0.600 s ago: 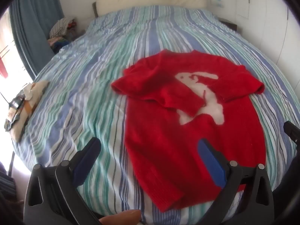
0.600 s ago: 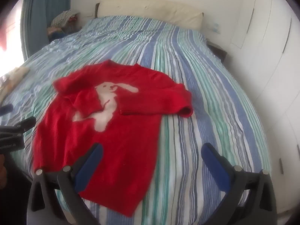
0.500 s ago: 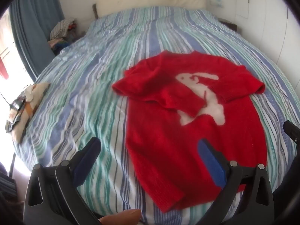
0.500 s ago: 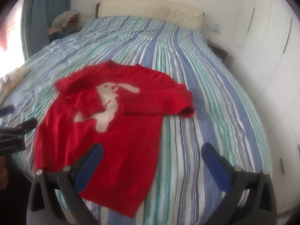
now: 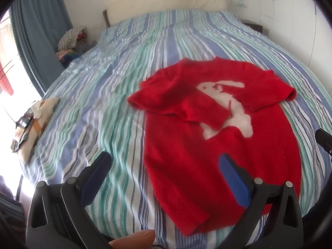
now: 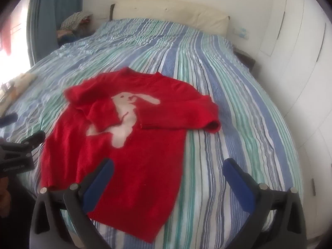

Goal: Fold small clothes

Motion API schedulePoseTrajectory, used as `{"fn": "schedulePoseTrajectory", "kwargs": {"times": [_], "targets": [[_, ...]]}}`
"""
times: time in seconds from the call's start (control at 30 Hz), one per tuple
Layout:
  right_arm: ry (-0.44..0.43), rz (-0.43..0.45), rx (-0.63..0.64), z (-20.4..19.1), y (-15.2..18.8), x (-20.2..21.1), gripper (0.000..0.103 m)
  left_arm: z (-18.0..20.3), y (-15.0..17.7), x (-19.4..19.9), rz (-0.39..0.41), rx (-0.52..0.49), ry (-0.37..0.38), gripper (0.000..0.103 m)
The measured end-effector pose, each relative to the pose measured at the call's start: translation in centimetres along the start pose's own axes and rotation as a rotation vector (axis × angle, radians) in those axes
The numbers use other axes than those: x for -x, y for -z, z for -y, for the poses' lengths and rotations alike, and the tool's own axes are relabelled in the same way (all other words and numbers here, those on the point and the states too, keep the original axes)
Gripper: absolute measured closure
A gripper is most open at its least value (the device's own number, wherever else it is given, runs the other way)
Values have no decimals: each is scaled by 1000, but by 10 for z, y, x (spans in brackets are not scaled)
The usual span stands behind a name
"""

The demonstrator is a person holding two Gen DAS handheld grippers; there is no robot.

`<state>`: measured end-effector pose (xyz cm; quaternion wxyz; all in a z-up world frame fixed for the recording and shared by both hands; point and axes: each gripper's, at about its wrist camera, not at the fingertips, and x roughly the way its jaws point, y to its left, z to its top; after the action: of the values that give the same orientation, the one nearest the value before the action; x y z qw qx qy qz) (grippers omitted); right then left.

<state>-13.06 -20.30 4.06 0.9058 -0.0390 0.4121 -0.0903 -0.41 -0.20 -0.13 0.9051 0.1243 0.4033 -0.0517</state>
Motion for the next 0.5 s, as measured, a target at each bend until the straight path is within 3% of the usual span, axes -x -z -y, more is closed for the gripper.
{"fn": "schedulePoseTrajectory", "kwargs": {"times": [0.5], "targets": [[-52, 39, -28, -3, -4, 5, 0, -8, 0, -4, -15, 24, 8, 0]]}}
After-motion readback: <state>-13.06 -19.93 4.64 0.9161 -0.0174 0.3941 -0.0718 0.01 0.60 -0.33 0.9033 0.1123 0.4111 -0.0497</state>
